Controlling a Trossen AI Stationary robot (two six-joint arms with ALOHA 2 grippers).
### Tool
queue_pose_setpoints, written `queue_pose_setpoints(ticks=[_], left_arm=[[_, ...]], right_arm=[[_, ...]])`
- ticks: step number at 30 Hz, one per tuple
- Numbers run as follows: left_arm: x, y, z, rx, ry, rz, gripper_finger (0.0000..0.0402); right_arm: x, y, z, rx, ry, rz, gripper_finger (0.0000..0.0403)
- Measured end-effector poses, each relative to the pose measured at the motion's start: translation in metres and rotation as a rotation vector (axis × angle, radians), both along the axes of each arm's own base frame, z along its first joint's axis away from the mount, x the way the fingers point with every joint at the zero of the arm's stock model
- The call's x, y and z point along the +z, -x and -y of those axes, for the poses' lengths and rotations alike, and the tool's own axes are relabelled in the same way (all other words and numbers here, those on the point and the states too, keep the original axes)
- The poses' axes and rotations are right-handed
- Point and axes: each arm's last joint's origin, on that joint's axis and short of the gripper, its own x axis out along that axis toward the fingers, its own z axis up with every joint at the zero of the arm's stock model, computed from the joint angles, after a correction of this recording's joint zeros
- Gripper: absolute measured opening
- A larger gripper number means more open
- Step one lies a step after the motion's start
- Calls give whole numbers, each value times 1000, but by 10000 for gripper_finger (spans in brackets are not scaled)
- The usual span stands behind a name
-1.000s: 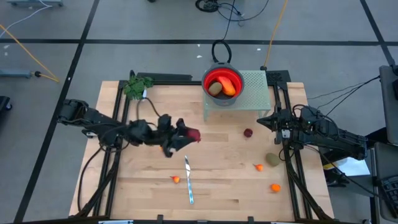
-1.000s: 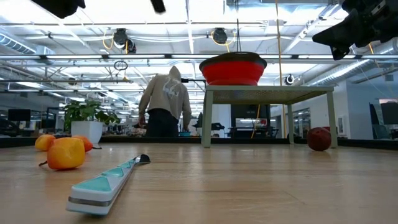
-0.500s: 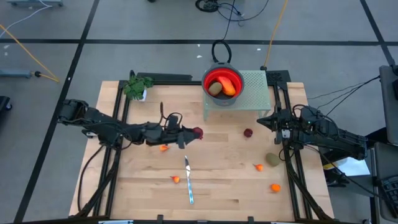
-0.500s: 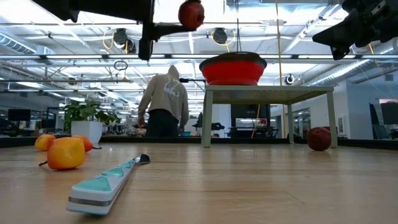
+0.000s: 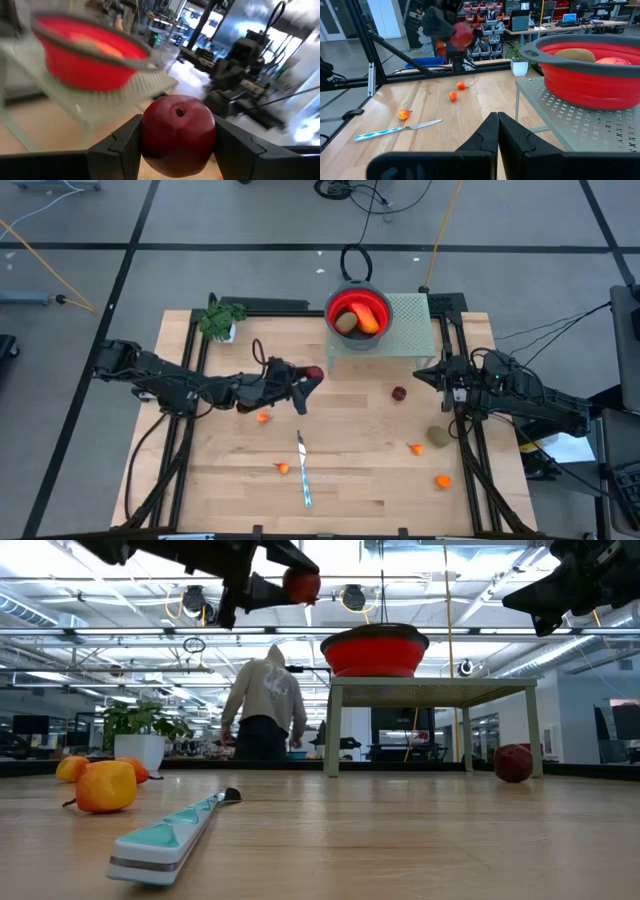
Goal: Pick & Place Fruit
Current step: Put the pomegranate into the red strainer bowl on the shelf
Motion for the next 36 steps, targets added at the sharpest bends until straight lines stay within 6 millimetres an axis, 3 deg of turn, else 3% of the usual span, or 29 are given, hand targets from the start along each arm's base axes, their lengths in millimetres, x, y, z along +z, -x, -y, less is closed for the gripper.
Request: queue_pose_setpoints(ticks=[9, 19, 27, 36], left_arm=[[45, -16, -42, 114, -264, -210, 200], [89, -16, -99, 198, -428, -267, 200], [110, -9, -130, 186, -461, -239, 200], [135, 0, -151, 105, -416, -291, 200]], right_arm=[[0, 0, 0, 0, 0, 1, 0], [0, 0, 0, 0, 1, 3, 0], [0, 0, 0, 0, 0, 3, 0], [0, 0, 0, 0, 0, 3, 0]])
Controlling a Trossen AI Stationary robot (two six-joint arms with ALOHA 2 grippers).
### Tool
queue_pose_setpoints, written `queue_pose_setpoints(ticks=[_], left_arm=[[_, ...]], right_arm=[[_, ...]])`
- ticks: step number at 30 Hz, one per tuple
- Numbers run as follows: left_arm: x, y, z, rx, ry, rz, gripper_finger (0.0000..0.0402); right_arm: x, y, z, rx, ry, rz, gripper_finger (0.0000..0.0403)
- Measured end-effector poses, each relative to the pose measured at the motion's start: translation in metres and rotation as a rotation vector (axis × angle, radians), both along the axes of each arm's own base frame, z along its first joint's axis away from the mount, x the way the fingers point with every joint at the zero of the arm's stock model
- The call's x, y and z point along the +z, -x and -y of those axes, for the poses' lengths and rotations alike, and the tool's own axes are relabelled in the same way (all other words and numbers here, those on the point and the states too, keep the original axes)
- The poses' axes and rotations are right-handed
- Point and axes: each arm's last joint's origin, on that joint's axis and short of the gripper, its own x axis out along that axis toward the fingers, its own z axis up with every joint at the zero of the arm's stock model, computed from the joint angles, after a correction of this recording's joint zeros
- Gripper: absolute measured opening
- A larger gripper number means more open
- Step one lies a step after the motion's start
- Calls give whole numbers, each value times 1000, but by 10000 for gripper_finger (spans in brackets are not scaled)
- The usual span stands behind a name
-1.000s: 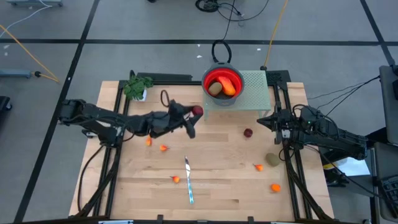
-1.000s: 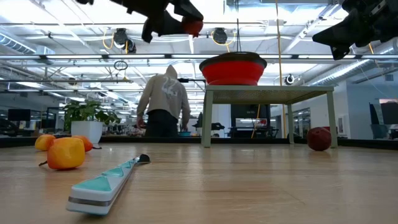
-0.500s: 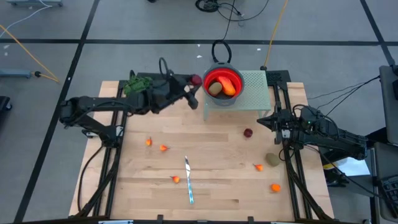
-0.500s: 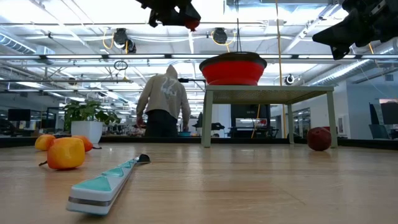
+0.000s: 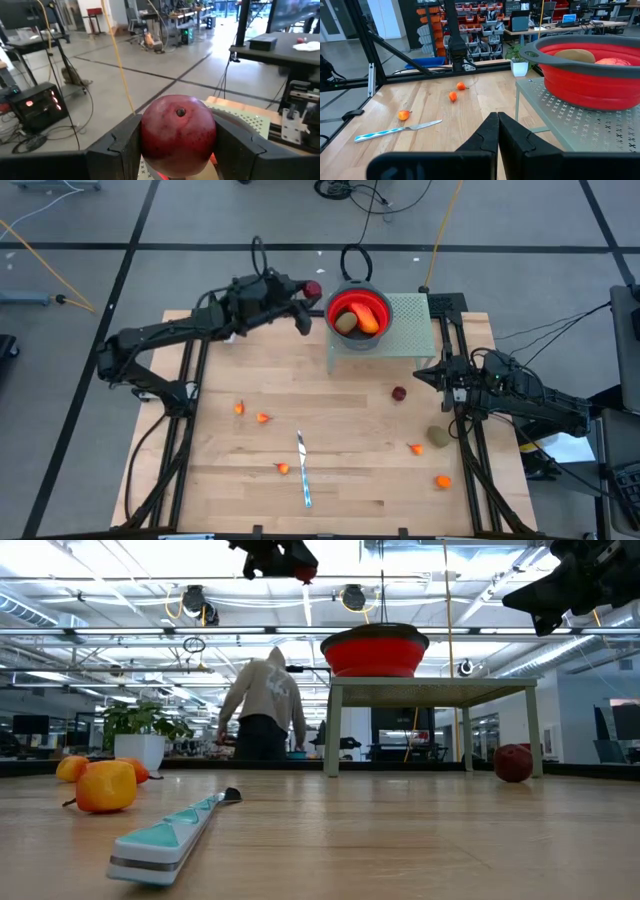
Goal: Pick & Place Fruit
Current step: Put the pomegranate into the red strainer bowl on the shelf
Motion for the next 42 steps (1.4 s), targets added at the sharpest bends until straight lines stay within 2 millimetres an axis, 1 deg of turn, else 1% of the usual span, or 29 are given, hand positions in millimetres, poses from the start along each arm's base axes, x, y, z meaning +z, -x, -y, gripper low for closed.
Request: queue_pose_setpoints(ticks=[10, 13, 22, 28, 35, 42], left_arm=[[21, 8, -11, -39, 42, -9, 200], [23, 5, -14, -56, 68, -32, 200], [26, -17, -23, -105, 120, -106, 200], [20, -31, -34, -146, 192, -166, 200], [3, -50, -41, -210, 252, -213, 200], [-14, -61, -45, -251, 308, -247, 200]], right_arm=[[0, 0, 0, -1, 0, 0, 0], [0, 0, 0, -1, 0, 0, 0], [0, 0, 1, -36, 3, 0, 0], [0, 0, 2, -54, 5, 0, 0], [0, 0, 2, -54, 2, 0, 0], [0, 0, 2, -53, 3, 0, 0]])
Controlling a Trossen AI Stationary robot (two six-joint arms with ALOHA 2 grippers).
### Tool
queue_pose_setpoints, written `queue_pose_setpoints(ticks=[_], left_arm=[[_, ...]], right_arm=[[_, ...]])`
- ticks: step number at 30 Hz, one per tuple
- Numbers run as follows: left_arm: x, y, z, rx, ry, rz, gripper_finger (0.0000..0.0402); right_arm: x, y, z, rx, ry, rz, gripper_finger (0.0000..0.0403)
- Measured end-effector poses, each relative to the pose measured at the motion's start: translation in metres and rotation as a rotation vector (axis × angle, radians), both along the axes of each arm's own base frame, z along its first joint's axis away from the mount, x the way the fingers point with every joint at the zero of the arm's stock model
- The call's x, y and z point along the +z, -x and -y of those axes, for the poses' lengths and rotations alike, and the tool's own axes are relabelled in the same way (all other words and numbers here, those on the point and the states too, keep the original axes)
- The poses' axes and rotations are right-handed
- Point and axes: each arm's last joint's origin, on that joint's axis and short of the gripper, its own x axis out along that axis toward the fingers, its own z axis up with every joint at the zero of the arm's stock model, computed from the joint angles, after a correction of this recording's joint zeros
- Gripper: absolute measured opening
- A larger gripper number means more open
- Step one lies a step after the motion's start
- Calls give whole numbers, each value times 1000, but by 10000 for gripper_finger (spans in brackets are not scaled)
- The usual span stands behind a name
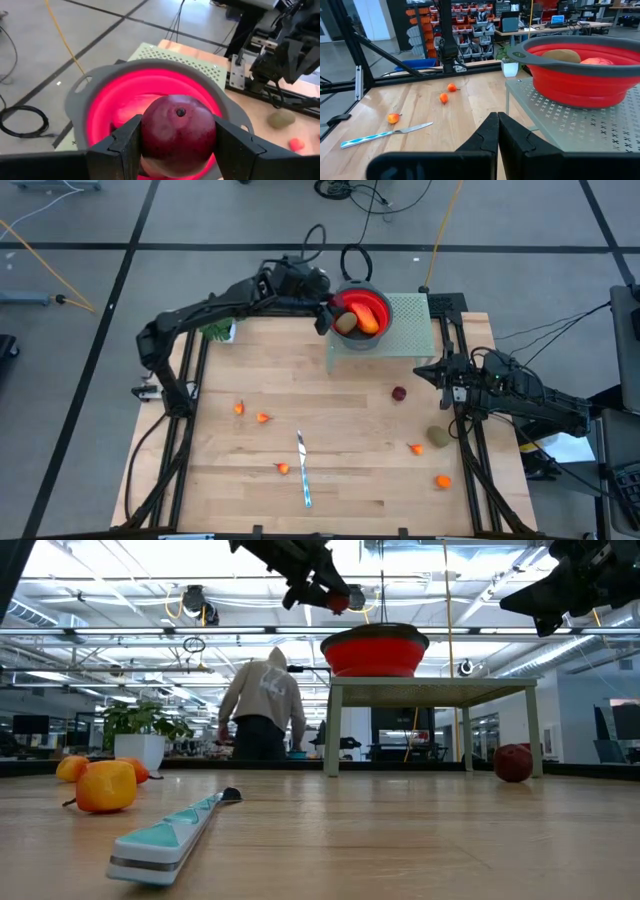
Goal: Pick & Place Fruit
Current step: Put the pomegranate into the red strainer bowl on the shelf
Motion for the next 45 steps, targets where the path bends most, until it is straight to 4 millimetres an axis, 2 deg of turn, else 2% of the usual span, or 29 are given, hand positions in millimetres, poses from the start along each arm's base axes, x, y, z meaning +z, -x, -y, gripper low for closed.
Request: queue_pose_setpoints(ticks=[15, 35, 45], left_arm=[[-42, -24, -7, -51, 107, -96, 200], [-43, -18, -21, 13, 87, -107, 201], [-43, -18, -22, 12, 52, -116, 253]], right_arm=[[0, 0, 0, 0, 0, -1, 0], [0, 0, 0, 0, 2, -1, 0], [0, 0, 0, 0, 3, -1, 0]])
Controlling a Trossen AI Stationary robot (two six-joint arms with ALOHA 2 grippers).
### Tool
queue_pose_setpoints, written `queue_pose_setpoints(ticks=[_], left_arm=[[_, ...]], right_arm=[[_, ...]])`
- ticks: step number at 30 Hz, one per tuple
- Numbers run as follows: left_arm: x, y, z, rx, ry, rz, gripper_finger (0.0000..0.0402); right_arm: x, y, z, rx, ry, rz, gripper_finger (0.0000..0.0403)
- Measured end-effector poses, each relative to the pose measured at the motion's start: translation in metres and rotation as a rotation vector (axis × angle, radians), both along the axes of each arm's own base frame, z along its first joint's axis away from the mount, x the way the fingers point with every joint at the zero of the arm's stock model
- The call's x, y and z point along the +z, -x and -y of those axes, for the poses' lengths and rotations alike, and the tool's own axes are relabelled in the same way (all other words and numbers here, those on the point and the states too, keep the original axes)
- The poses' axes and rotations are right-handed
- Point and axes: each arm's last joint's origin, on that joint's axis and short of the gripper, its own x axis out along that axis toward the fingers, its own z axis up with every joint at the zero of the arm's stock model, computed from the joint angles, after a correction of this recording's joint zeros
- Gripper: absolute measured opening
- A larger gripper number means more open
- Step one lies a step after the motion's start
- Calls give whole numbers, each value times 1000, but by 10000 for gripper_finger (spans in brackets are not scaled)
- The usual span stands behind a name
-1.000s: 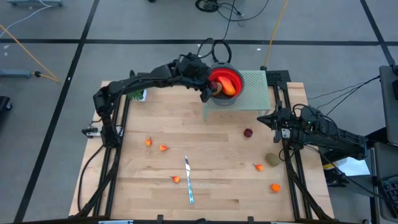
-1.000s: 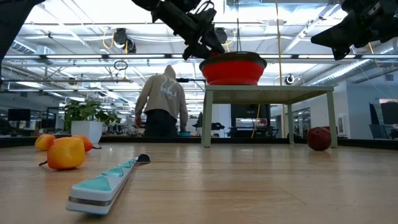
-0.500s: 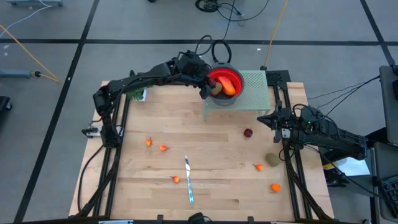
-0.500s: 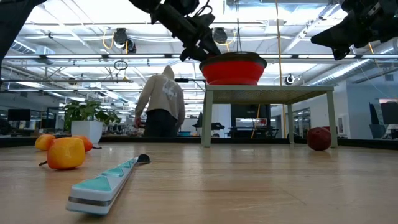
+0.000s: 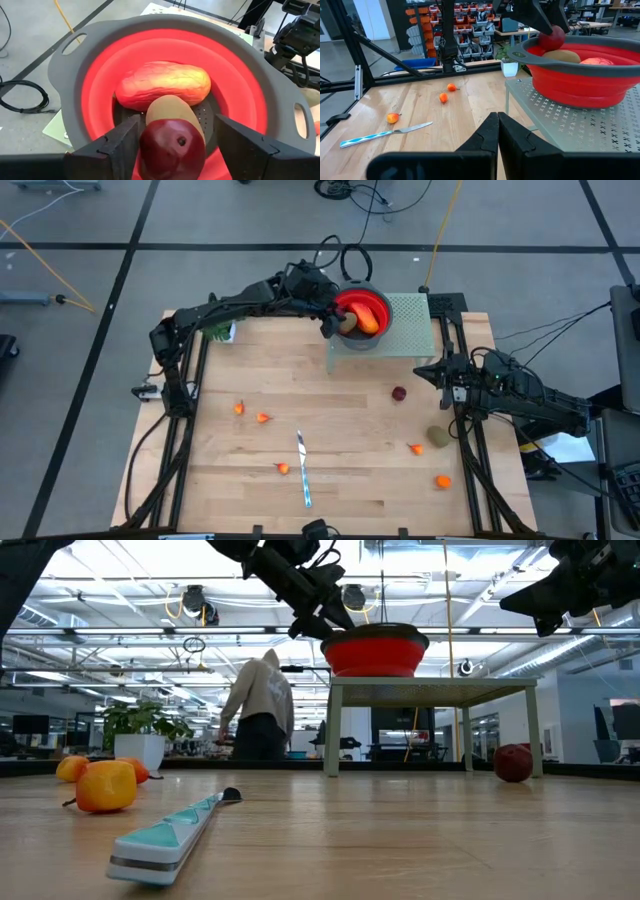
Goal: Pick & Place Fruit
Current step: Put the pomegranate into the red strainer bowl on the shelf, then put the peach into the red strainer bowl on the shelf
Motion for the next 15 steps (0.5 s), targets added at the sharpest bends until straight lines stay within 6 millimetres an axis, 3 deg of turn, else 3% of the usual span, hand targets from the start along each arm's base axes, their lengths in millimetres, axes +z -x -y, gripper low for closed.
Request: queue_pose_setpoints(ticks=[8, 15], left_arm=[[7, 1, -1, 7, -51, 27, 270], [53, 30, 15, 54, -121, 112, 271]], right_arm=[[0, 0, 0, 0, 0, 0, 0], [0, 0, 0, 0, 0, 0, 0]])
